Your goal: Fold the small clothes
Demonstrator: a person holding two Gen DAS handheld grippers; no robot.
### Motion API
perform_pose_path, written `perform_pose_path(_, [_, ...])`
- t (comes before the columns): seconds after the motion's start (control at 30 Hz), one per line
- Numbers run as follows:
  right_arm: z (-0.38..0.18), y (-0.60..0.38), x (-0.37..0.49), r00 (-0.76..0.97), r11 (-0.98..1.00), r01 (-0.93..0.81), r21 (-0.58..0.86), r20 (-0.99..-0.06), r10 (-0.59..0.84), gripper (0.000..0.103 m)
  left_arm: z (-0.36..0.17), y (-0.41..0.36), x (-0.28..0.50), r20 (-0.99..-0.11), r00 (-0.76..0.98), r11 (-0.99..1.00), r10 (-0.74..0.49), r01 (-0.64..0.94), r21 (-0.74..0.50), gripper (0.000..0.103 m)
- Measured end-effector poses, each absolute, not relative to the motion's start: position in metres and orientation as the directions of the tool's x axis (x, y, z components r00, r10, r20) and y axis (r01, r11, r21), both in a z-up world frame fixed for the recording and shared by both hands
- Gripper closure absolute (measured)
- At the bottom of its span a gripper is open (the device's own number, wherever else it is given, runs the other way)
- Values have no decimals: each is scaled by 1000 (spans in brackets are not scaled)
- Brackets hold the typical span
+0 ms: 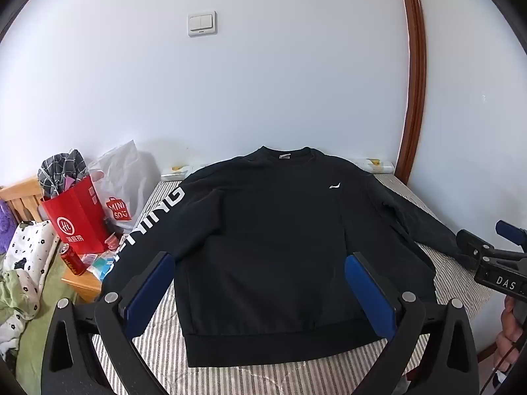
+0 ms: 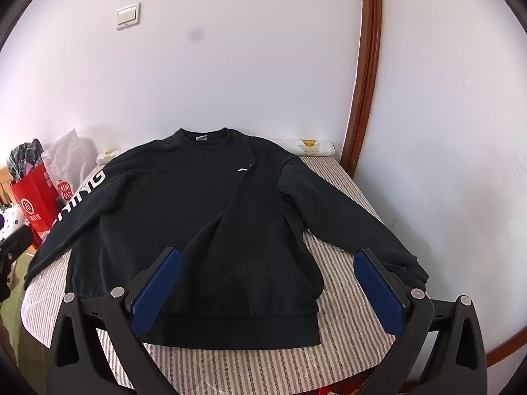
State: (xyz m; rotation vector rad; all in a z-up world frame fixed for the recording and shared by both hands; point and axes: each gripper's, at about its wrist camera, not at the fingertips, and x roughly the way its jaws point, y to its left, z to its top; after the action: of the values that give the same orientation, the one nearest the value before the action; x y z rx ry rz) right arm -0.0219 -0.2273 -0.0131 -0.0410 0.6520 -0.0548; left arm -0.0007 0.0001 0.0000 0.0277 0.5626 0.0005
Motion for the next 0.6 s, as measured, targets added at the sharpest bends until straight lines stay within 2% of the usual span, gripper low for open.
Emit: perform_pose_path(0.6, [0, -227, -18, 792, 999, 42, -24, -609, -48, 0, -3, 8, -3, -531, 847, 999, 34, -26, 21, 0])
